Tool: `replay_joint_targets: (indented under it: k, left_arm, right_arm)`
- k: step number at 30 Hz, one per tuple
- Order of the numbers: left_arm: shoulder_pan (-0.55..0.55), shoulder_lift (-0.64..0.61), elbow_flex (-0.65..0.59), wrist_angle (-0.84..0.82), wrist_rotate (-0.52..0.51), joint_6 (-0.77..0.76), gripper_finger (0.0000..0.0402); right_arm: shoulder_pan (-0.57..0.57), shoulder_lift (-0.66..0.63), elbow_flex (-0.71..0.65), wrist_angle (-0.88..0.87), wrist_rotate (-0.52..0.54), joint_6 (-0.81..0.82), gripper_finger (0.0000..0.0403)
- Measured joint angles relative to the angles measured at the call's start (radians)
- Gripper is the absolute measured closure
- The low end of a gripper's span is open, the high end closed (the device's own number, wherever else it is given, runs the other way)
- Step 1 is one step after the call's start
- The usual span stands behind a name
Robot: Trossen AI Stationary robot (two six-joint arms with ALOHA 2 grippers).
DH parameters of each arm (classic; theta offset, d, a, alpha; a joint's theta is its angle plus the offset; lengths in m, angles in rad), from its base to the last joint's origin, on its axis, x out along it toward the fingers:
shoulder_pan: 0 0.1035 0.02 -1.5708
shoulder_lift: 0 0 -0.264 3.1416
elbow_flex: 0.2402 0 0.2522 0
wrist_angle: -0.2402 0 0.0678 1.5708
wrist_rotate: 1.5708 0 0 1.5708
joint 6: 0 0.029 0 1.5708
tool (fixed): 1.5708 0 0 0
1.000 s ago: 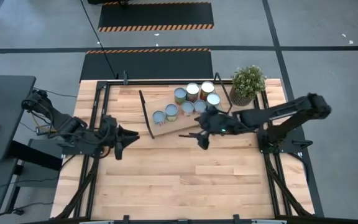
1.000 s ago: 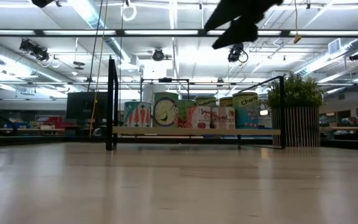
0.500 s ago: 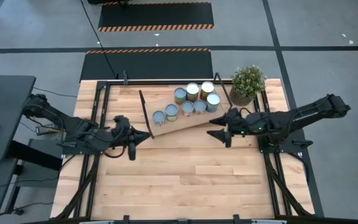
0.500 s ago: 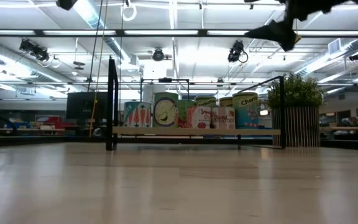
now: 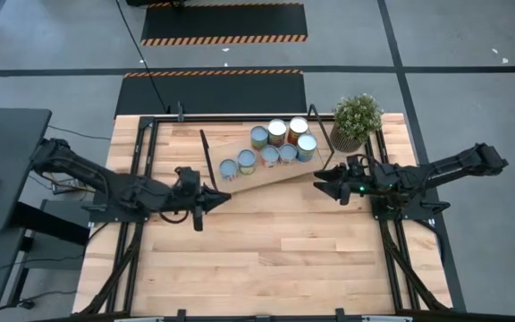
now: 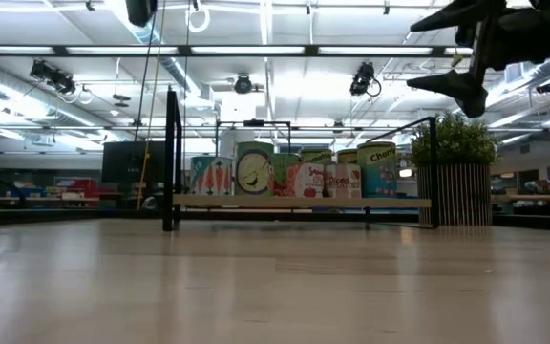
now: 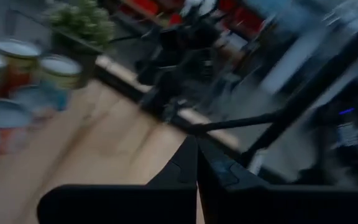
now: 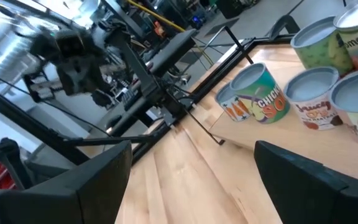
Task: Pick and place cans onto a shelf
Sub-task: Return to Home Position
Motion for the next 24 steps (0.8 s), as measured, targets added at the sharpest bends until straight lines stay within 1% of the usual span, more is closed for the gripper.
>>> replay_joint_targets:
  k: [2, 4, 6, 8, 11, 16, 19, 23, 24]
  left_arm:
    - [-0.001, 0.002, -0.094, 0.181, 0.022, -0.001, 0.0400]
    - [-0.001, -0.003, -0.171, 0.322, 0.022, -0.010, 0.0400]
    - [-0.001, -0.041, -0.230, 0.374, 0.014, -0.022, 0.0400]
    - [-0.001, -0.093, -0.265, 0.383, -0.011, -0.025, 0.0400]
    - [0.001, -0.188, -0.314, 0.334, -0.057, -0.004, 0.0401]
    - [0.046, -0.341, -0.412, 0.308, -0.085, -0.008, 0.0401]
    - [0.079, -0.392, -0.486, 0.306, -0.090, -0.060, 0.0401]
    - [0.106, -0.429, -0.571, 0.307, -0.091, -0.144, 0.0401]
    - [0.109, -0.438, -0.591, 0.308, -0.091, -0.165, 0.0401]
  right_arm:
    - [0.000, -0.023, -0.014, 0.002, -0.001, 0.000, 0.0057]
    - [0.000, -0.048, -0.031, 0.001, -0.002, 0.004, 0.0057]
    - [0.000, -0.069, -0.046, 0.002, -0.009, 0.016, 0.0057]
    - [0.000, -0.096, -0.061, -0.001, -0.014, 0.031, 0.0057]
    - [0.000, -0.130, -0.080, 0.001, -0.014, 0.043, 0.0057]
    - [-0.011, -0.171, -0.132, 0.001, -0.015, 0.082, 0.0057]
    - [-0.026, -0.175, -0.178, 0.008, -0.016, 0.131, 0.0057]
    - [-0.044, -0.174, -0.258, 0.128, -0.035, 0.184, 0.0057]
    - [-0.048, -0.174, -0.263, 0.118, -0.036, 0.188, 0.0057]
